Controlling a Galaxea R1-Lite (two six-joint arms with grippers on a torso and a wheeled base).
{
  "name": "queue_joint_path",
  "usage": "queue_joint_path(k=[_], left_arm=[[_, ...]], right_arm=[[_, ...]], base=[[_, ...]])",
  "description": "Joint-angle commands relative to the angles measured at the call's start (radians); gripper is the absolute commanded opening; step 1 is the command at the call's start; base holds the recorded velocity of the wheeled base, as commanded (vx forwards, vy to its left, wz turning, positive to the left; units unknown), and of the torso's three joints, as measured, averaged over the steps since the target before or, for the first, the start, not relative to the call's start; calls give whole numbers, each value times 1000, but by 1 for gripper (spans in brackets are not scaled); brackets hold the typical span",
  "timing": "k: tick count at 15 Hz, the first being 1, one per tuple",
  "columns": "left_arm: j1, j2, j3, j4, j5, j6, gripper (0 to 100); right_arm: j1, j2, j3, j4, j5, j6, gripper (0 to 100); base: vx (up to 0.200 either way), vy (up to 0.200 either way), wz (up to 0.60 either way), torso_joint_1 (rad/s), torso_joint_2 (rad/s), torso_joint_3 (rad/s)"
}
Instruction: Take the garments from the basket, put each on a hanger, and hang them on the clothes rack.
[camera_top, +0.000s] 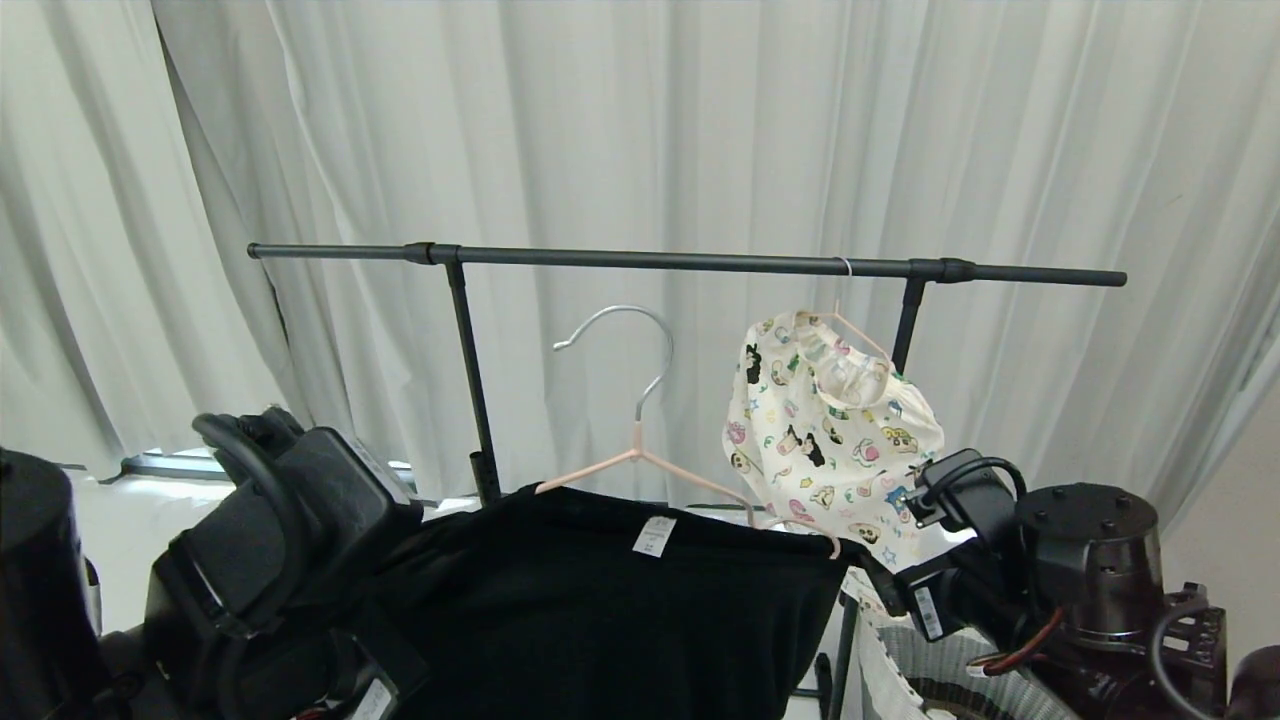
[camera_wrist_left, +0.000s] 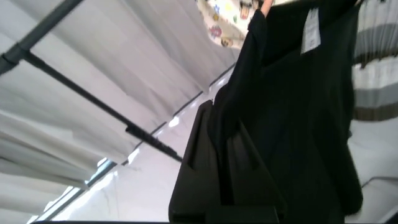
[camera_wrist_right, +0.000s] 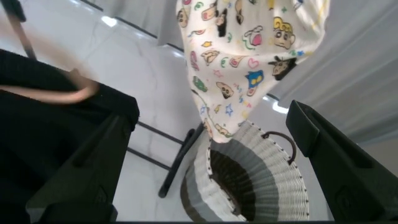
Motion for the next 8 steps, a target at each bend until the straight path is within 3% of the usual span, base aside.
queue_joint_path(k=[1,8], left_arm=[[14,-20,25,0,2,2,0],[34,0,87,1,7,74,0]], right_arm=[[-6,-16,3,1,-2,-1,100],[42,-65,20,1,1,-47,100]], base=[[0,0,0,0,0,0],[0,0,0,0,0,0]])
